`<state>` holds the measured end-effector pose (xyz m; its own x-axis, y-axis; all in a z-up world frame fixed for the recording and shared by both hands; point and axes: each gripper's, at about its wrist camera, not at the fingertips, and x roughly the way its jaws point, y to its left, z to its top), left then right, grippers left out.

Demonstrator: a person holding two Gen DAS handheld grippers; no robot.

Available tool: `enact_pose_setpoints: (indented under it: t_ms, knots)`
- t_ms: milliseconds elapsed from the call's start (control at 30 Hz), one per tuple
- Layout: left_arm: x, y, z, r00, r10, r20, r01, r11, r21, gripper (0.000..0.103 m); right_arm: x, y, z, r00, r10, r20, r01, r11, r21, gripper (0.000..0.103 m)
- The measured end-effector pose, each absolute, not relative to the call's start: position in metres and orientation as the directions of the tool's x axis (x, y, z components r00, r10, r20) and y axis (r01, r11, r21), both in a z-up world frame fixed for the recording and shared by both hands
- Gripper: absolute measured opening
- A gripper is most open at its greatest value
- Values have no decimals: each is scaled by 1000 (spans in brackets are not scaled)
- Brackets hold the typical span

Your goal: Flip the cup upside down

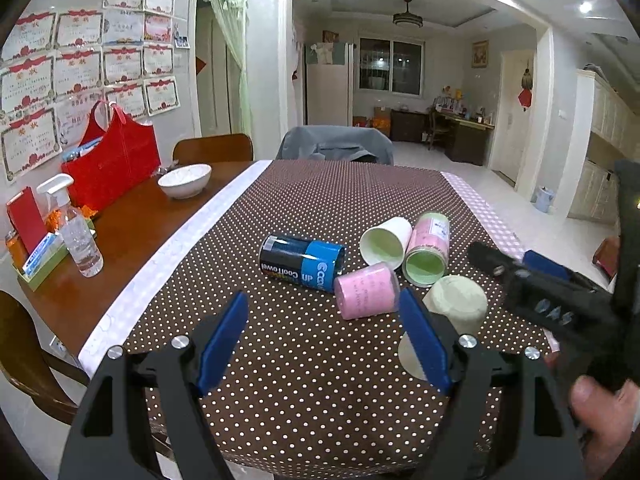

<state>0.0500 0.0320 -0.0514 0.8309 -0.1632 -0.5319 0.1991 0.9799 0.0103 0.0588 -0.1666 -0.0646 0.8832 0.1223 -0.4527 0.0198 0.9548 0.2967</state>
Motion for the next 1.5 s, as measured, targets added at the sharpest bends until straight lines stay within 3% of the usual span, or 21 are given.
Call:
enact_pose_setpoints:
  t_ms: [400,700,767,867,1500]
  knots:
    - [24,14,-24,866,-143,-479,196,978,64,76,20,-198,-32,900,118,-420,29,945,327,97]
    - [-3,2,0,898,-130,-421,186,978,93,77,-17,-192,-9,922,57,-382,31,975,220,97]
    - [-9,0,4,906,-126,-403,179,979,96,83,-25,-189,-5,929,43,-368,33,980,196,97]
    - [-16,0,11,917,-119,-381,166,982,92,83,-35,-185,0,936,23,-350,38,985,167,97]
    - [-31,-2,17,939,-88,-333,131,985,109,85,-53,-175,5,949,11,-314,36,989,143,97]
